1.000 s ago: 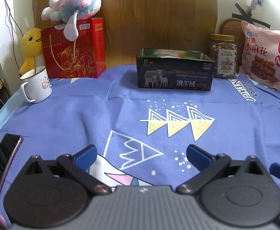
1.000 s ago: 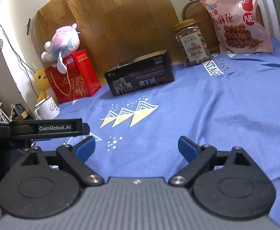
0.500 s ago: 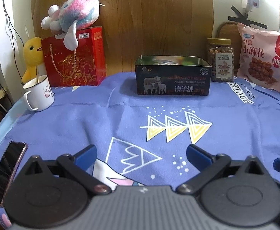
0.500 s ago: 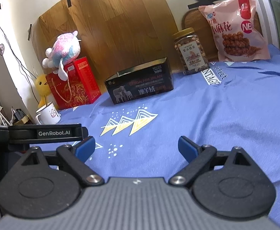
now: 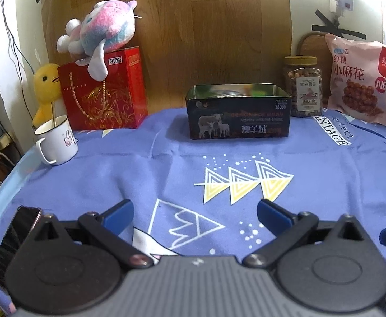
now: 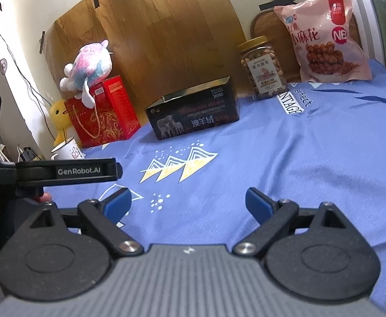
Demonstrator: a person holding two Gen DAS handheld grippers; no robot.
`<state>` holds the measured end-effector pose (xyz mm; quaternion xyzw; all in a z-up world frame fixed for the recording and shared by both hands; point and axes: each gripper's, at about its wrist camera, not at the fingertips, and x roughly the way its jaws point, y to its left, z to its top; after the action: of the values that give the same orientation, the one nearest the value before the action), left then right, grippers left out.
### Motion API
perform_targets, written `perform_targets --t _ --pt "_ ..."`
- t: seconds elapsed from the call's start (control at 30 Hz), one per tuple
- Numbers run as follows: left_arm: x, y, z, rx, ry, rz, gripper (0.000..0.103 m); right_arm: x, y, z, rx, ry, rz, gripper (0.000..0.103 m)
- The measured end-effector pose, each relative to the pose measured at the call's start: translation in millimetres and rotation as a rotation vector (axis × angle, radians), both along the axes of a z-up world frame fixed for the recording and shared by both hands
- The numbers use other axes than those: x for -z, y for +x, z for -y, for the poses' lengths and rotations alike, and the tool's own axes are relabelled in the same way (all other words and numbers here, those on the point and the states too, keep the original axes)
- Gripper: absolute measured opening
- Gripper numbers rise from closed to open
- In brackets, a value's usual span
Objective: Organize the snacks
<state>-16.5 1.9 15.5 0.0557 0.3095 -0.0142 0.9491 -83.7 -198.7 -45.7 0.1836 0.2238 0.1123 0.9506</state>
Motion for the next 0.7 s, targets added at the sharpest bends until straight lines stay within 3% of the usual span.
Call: perform_targets --t 0.47,0.7 --pt "6 1 -3 0.015 -0.021 -0.017 0.103 2 -1 -4 0.003 -0.016 -0.006 0.095" --pt "15 12 -1 0.011 -0.005 -0.039 0.103 7 8 -2 0.008 -0.009 -0.056 0.095"
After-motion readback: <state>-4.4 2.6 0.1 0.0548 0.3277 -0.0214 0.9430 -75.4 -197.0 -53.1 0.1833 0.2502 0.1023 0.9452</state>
